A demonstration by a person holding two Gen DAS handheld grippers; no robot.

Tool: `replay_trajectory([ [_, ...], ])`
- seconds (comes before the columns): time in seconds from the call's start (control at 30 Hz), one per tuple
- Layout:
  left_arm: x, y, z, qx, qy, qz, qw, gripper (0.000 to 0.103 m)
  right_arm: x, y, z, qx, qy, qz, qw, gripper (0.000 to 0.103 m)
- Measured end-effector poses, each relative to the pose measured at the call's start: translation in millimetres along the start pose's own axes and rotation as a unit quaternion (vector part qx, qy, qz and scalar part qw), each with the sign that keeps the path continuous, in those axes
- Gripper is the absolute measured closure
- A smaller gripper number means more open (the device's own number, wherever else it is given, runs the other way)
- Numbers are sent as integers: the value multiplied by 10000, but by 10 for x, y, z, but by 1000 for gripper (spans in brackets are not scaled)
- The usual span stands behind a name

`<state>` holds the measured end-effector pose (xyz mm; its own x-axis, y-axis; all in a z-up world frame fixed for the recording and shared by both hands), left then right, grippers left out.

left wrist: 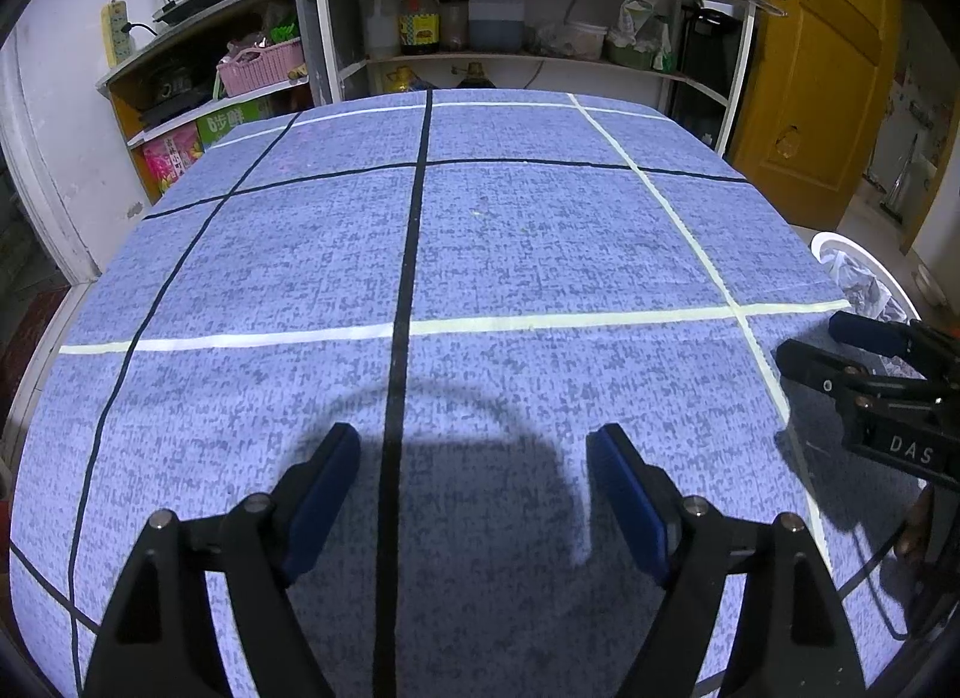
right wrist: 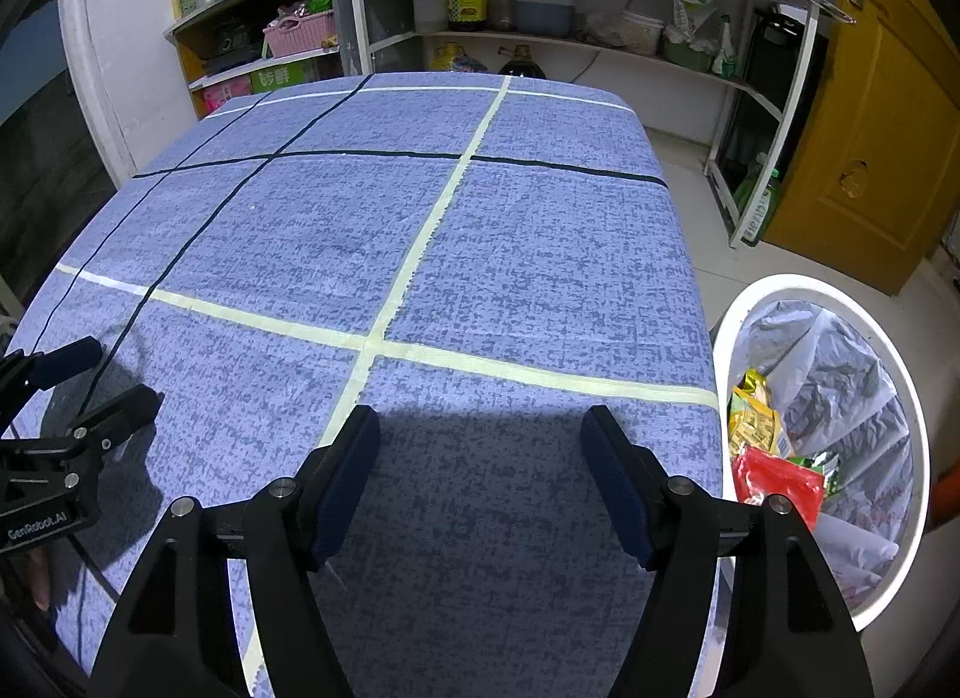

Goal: Collect trash

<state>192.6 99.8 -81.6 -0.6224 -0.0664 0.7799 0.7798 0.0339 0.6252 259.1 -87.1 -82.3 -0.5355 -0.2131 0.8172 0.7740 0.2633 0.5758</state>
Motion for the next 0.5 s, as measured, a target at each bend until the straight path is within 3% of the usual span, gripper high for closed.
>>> replay_trajectory([
  [0.5,15,-23,-8,0,2,1,10000,19,-1,-4,2,0,5,2,10000,33],
])
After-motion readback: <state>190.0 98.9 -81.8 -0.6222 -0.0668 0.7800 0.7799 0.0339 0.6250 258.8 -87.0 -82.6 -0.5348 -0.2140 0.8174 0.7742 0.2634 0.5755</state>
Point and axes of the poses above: each gripper's, at about its wrist camera, not at the fingertips, and x roughly against the way its jaws point, z to its left, y to its top, the point moved 7 cm from there along -x, roughly the way its jaws point, and after that the axes turned 3 degrees about -x, right-handed, at the moved point
